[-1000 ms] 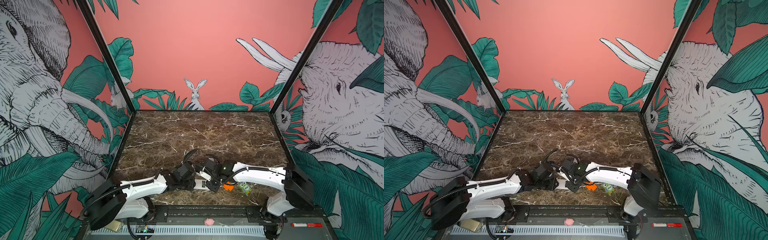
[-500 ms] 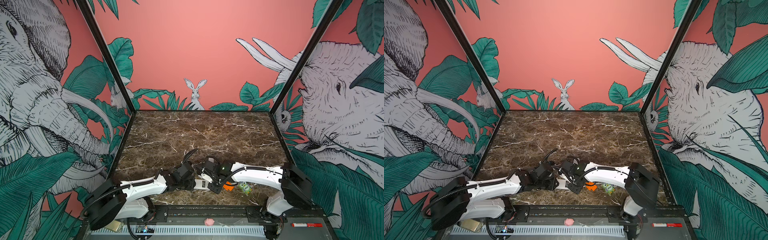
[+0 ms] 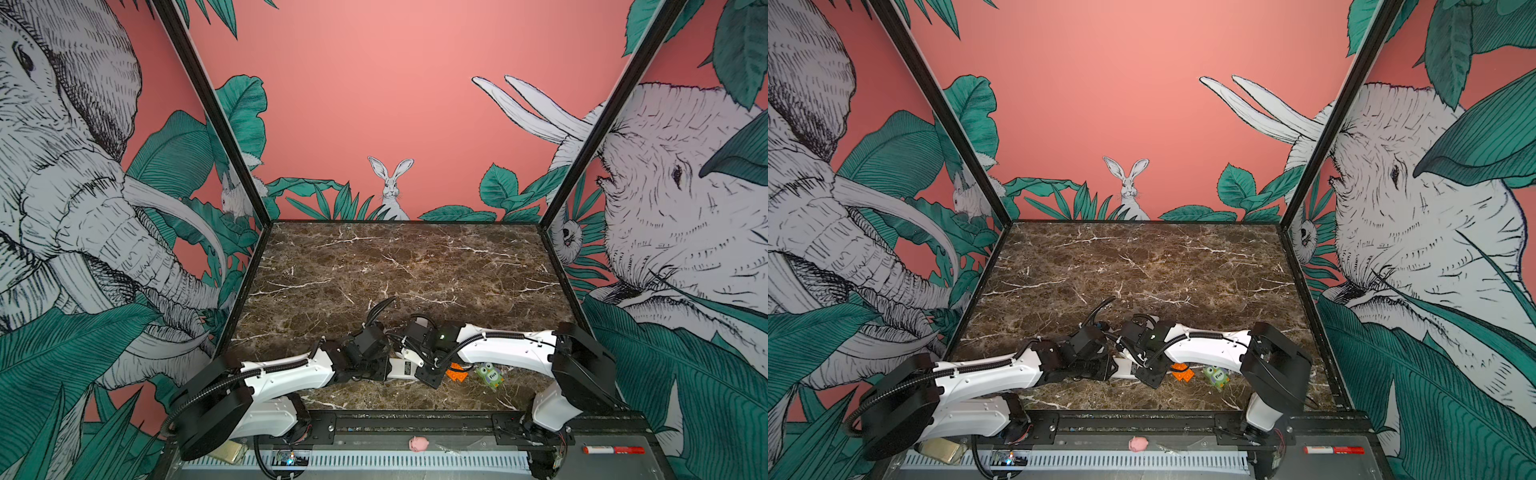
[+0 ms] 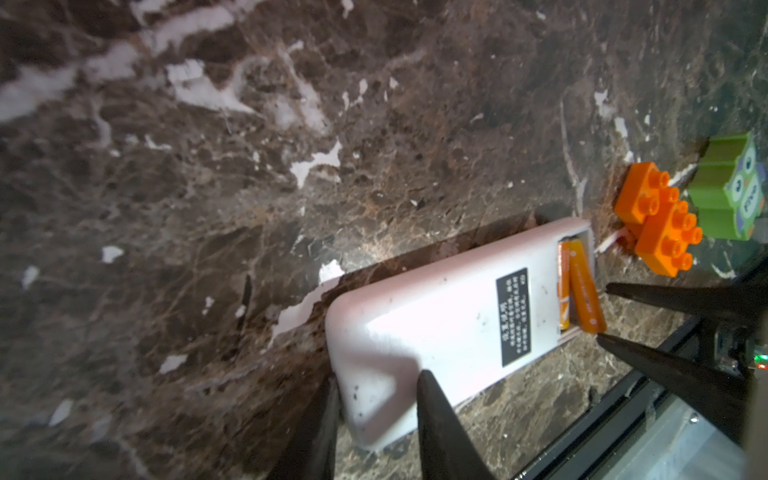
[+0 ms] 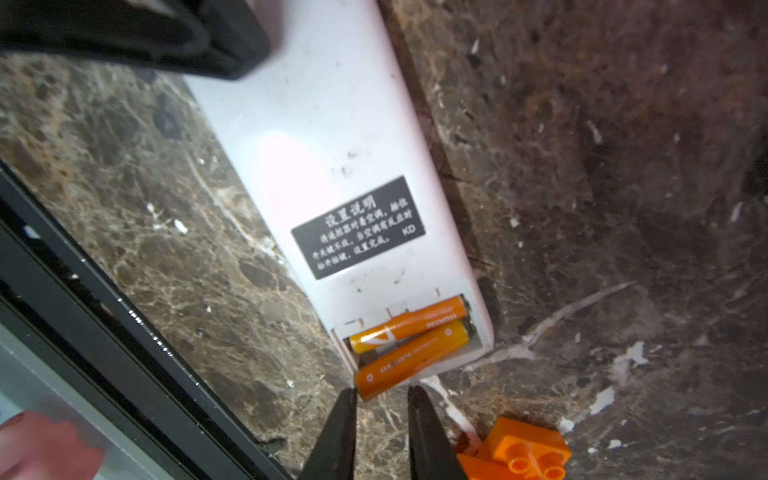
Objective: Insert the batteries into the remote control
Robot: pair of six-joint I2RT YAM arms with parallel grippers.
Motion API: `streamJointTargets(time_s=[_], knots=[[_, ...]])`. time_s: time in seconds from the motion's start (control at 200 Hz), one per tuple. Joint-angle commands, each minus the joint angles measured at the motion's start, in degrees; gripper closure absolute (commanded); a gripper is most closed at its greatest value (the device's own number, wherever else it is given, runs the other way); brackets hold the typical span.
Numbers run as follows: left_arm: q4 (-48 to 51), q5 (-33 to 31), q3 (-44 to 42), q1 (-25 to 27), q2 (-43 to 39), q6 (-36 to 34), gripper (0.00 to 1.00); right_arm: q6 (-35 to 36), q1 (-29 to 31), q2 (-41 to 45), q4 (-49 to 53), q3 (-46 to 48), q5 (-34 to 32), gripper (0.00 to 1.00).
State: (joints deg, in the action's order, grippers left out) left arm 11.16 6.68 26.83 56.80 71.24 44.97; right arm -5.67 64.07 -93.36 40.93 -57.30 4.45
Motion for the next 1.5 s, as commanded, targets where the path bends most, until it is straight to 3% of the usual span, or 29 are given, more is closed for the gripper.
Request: streamJointTargets(time_s=[0.0, 0.43, 0.95, 1.135, 1.495], knots=[[3.3, 0.8, -2.6, 0.2, 3.3, -0.8, 0.68, 0.4, -0.1, -0.9, 0.0, -0.4, -0.9, 0.81], [2.7, 1.0, -3.2, 0.2, 3.4, -0.7, 0.68, -0.3, -0.1, -2.4, 0.9, -0.9, -2.0, 0.9], [2.4, 1.2, -3.5, 0.2, 3.1, -0.6, 0.68, -1.9, -0.4, -4.8, 1.2, -1.6, -2.7, 0.92], [2.6, 1.1, -3.6, 0.2, 2.7, -0.8, 0.68, -2.8, -0.6, -6.2, 2.8, -2.5, -2.2, 1.0], [2.7, 0.9, -3.6, 0.2, 2.1, -0.5, 0.68, -4.4, -0.7, -0.2, 3.7, -1.4, -1.8, 1.0]])
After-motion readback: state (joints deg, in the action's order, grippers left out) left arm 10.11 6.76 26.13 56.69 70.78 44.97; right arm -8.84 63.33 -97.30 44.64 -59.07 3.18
